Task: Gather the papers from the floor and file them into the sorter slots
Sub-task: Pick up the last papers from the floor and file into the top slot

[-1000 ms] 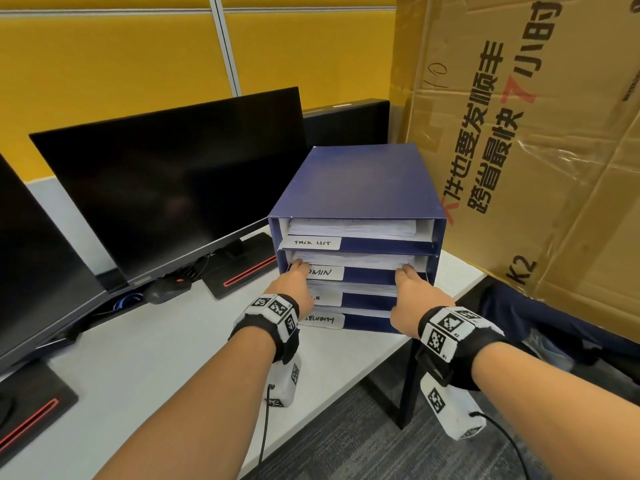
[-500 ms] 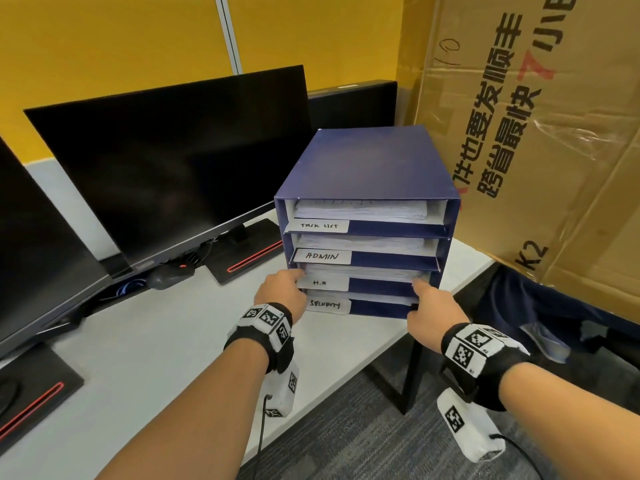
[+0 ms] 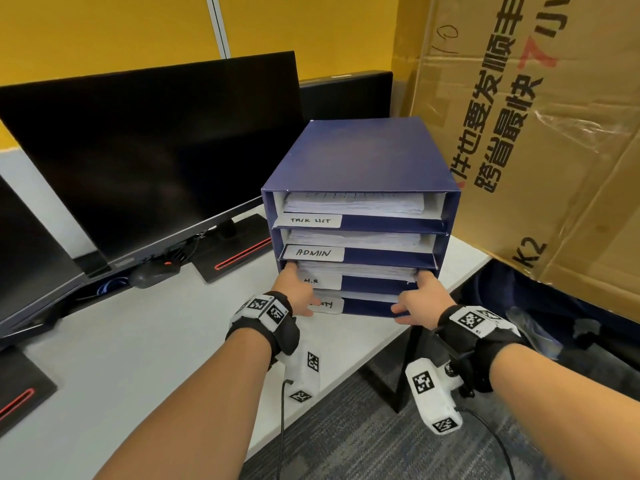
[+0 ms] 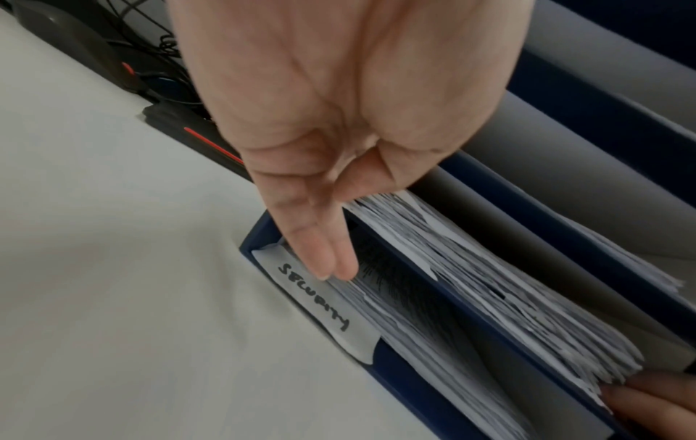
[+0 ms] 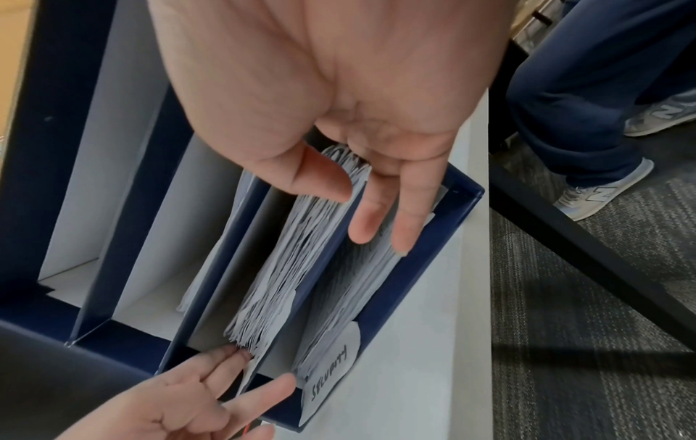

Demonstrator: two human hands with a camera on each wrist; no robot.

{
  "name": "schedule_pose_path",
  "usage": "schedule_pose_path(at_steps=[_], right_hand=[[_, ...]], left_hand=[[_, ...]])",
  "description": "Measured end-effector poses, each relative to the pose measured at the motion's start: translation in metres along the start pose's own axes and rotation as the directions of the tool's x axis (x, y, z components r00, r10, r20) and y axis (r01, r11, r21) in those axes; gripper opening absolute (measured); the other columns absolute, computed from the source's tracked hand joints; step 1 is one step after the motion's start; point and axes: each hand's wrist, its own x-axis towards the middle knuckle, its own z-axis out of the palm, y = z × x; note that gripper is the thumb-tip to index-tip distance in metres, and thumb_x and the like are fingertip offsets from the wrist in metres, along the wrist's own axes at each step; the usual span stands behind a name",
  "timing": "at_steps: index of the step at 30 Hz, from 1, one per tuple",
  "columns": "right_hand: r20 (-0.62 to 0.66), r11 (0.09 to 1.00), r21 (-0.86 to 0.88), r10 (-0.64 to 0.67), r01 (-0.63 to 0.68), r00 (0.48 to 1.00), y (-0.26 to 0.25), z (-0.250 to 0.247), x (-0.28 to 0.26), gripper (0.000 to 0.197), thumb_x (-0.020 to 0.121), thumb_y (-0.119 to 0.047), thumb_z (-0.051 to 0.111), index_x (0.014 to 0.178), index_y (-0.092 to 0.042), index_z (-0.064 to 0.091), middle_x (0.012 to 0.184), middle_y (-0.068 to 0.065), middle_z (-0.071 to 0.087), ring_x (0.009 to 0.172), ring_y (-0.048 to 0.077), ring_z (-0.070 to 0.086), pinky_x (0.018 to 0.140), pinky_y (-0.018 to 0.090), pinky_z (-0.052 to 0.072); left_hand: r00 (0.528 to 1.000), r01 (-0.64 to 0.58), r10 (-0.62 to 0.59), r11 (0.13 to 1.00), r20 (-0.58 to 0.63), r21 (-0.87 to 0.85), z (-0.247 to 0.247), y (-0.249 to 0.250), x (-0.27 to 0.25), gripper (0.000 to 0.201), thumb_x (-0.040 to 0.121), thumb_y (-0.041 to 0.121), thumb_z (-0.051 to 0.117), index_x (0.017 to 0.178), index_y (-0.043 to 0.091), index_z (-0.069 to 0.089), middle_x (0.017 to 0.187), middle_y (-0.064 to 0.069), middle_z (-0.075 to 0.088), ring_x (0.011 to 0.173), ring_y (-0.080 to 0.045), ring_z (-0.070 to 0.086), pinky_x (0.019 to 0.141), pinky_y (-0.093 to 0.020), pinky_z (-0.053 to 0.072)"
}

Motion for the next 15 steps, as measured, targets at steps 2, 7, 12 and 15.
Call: schedule_pose_path(at_steps=[2, 7, 12, 15], right_hand=[[0.039, 0.998, 0.06, 0.009, -0.011, 0.999, -0.001, -0.001, 0.0, 0.05, 0.088, 0.011, 0.044, 0.133, -0.008, 0.035, 0.122, 0.022, 0.051, 0.096, 0.038, 0.062, 0.077, 0.044, 0.055], [0.05, 0.999, 0.033, -0.036, 0.035, 0.998, 0.003, 0.001, 0.001, 0.05, 0.09, 0.009, 0.041, 0.134, -0.013, 0.036, 0.115, 0.014, 0.051, 0.084, 0.03, 0.062, 0.078, 0.043, 0.055], [0.046, 0.999, 0.032, -0.044, 0.043, 0.998, 0.003, 0.001, -0.001, 0.048, 0.09, 0.009, 0.042, 0.133, -0.012, 0.036, 0.124, 0.024, 0.05, 0.097, 0.041, 0.062, 0.087, 0.051, 0.053], [0.041, 0.998, 0.021, -0.055, 0.054, 0.998, 0.005, 0.004, -0.001, 0.048, 0.09, 0.01, 0.045, 0.133, -0.01, 0.034, 0.129, 0.027, 0.046, 0.113, 0.047, 0.053, 0.094, 0.057, 0.047]], left_hand=[[0.999, 0.012, -0.011, 0.999, 0.032, -0.04, -0.001, 0.0, 0.001, 0.055, 0.092, -0.008, 0.043, 0.141, 0.013, 0.032, 0.121, -0.011, 0.055, 0.091, -0.032, 0.065, 0.08, -0.046, 0.056], [1.0, -0.006, 0.006, 1.0, 0.021, -0.005, -0.002, -0.007, 0.008, 0.056, 0.089, -0.01, 0.048, 0.139, 0.011, 0.037, 0.12, -0.014, 0.059, 0.084, -0.027, 0.067, 0.074, -0.044, 0.059], [0.999, -0.004, 0.006, 0.999, 0.048, -0.032, -0.005, -0.007, 0.005, 0.057, 0.092, -0.008, 0.044, 0.143, 0.016, 0.033, 0.13, -0.013, 0.055, 0.095, -0.031, 0.065, 0.083, -0.048, 0.056], [0.993, 0.036, -0.027, 0.997, 0.115, -0.07, -0.003, -0.005, 0.0, 0.06, 0.097, -0.005, 0.033, 0.147, 0.026, 0.024, 0.144, -0.009, 0.042, 0.114, -0.047, 0.056, 0.093, -0.056, 0.045]])
